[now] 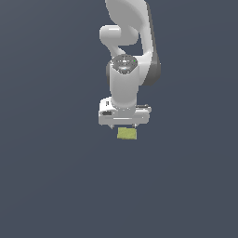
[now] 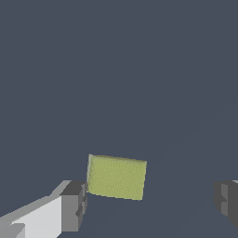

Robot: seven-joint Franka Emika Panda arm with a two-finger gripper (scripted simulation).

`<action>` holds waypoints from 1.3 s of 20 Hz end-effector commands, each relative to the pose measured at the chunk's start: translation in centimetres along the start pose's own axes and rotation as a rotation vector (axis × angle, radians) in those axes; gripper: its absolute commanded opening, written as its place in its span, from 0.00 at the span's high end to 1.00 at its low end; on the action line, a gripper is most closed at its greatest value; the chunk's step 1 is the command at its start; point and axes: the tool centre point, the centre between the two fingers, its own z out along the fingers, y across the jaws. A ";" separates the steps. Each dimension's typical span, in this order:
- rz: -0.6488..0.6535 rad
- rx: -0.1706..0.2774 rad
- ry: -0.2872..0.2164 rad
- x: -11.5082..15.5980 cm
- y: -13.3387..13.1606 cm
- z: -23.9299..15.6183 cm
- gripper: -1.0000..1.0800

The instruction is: Pick up the object and move it to a goal position.

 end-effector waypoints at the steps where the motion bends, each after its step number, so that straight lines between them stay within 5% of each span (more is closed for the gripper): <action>1: 0.000 0.000 0.000 0.0 0.0 0.0 0.04; 16: -0.011 0.012 -0.032 -1.0 -0.8 1.1 0.04; 26: -0.134 0.004 -0.033 -1.4 -0.7 2.1 0.04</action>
